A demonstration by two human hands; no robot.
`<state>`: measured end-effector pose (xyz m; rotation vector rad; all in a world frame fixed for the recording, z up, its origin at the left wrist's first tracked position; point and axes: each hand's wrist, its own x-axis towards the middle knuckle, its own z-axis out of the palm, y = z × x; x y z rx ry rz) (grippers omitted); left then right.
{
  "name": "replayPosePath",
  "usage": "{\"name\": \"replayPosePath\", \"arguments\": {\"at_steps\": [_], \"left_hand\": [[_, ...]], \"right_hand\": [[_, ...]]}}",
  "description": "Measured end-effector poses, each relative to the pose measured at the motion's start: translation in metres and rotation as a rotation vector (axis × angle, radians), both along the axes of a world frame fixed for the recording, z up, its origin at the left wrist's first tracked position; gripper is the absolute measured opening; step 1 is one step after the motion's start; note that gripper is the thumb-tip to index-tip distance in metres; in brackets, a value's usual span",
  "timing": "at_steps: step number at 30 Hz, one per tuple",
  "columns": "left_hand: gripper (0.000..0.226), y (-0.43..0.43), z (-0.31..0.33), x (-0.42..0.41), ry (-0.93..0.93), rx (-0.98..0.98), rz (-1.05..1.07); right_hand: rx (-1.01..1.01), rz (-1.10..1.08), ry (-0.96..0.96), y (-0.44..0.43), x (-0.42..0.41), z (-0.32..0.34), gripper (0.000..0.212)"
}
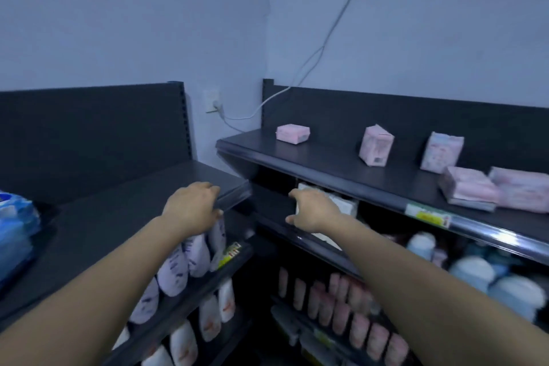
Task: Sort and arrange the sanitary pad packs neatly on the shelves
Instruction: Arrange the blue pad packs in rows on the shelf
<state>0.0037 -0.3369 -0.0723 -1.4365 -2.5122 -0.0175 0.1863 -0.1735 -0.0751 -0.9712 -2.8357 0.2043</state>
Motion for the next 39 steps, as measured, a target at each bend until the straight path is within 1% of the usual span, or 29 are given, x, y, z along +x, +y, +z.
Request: {"name": "replayPosePath", "arguments": {"at_steps": [2,5,8,14,18,21,29,32,35,39], "left_hand": [[0.044,0.022,-0.002,0.033,0.008,-0.005,-0.058],[0.048,0.055,0.0,0.085,0.01,0.01,-0.142],[0.049,0.087,0.003,0.134,0.027,0.027,-0.209],[0.041,0.146,0.008,0.227,0.032,0.026,-0.358],[0.048,0.184,0.01,0.283,0.043,0.042,-0.458],[0.052,0.209,0.013,0.318,0.059,0.052,-0.533],[0.047,0.298,0.024,0.409,0.055,0.081,-0.724],[0.042,0.339,0.03,0.444,0.024,0.087,-0.775],[0.044,0.381,0.034,0.476,0.019,0.112,-0.802],[0.039,0.44,0.037,0.516,0.021,0.122,-0.836]], "right_hand": [[0.02,-0.046,-0.014,0.016,0.041,0.001,0.055],[0.037,-0.118,-0.032,0.036,0.103,0.003,0.058],[0.079,-0.196,-0.028,0.052,0.166,0.004,0.053],[0.101,-0.367,-0.048,0.076,0.285,0.011,0.058],[0.089,-0.49,-0.057,0.088,0.355,0.013,0.058],[0.088,-0.565,-0.052,0.094,0.398,0.017,0.059],[0.11,-0.751,-0.026,0.125,0.502,0.026,0.056],[0.118,-0.824,-0.024,0.146,0.538,0.03,0.057],[0.131,-0.883,-0.027,0.173,0.573,0.034,0.058],[0.159,-0.959,-0.014,0.216,0.616,0.039,0.053]]}}
